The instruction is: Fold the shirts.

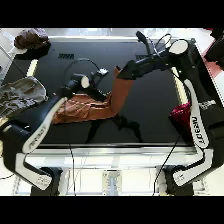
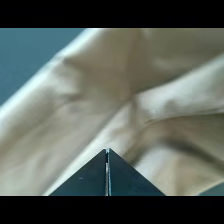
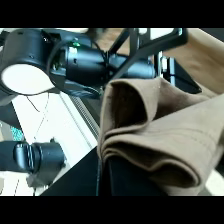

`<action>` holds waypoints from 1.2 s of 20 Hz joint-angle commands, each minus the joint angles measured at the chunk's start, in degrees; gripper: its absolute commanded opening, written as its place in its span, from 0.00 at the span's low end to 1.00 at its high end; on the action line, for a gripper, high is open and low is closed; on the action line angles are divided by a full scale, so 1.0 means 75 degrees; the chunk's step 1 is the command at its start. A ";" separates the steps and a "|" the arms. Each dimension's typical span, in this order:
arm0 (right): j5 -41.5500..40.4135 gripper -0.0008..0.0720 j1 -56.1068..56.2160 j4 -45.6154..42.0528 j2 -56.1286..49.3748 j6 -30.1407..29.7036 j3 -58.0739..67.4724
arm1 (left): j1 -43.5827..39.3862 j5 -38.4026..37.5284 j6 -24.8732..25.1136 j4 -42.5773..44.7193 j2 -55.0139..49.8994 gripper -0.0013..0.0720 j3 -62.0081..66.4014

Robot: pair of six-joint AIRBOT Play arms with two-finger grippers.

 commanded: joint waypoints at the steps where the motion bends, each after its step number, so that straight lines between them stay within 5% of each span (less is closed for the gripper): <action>1: -0.0941 0.03 0.0801 0.0000 -0.0006 0.0117 0.0154 | 0.0968 -0.0632 -0.0093 0.0522 0.1093 0.03 0.0003; 8: -0.3695 0.03 0.3089 -0.0012 -0.0720 0.0102 0.0154 | 0.3381 -0.0877 -0.0487 0.0513 0.2786 0.03 0.0003; 12: -0.6910 0.06 0.4310 0.0026 -0.1384 0.0108 0.0154 | 0.3762 -0.1119 -0.0484 0.0516 0.2920 0.03 0.0000; 13: -0.7790 0.31 0.4532 0.0052 -0.1460 0.0131 0.0154 | 0.3759 -0.1265 -0.0481 0.0513 0.2917 0.03 0.0000; 14: -0.8244 0.66 0.4666 0.0160 -0.1472 0.0259 0.0154 | 0.3745 -0.1367 -0.0481 0.0510 0.2917 0.03 0.0000; 15: -0.8116 0.74 0.4698 0.0286 -0.1454 0.0306 0.0216 | 0.3742 -0.1393 -0.0481 0.0510 0.2917 0.03 0.0000; 17: -0.6942 0.74 0.4543 -0.0055 -0.1448 0.0294 0.0574 | 0.3748 -0.1393 -0.0481 0.0513 0.2917 0.03 0.0000; 24: -0.1953 0.67 0.2189 -0.3853 -0.1332 0.1212 0.1335 | 0.3756 -0.1390 -0.0484 0.0510 0.2908 0.03 0.0000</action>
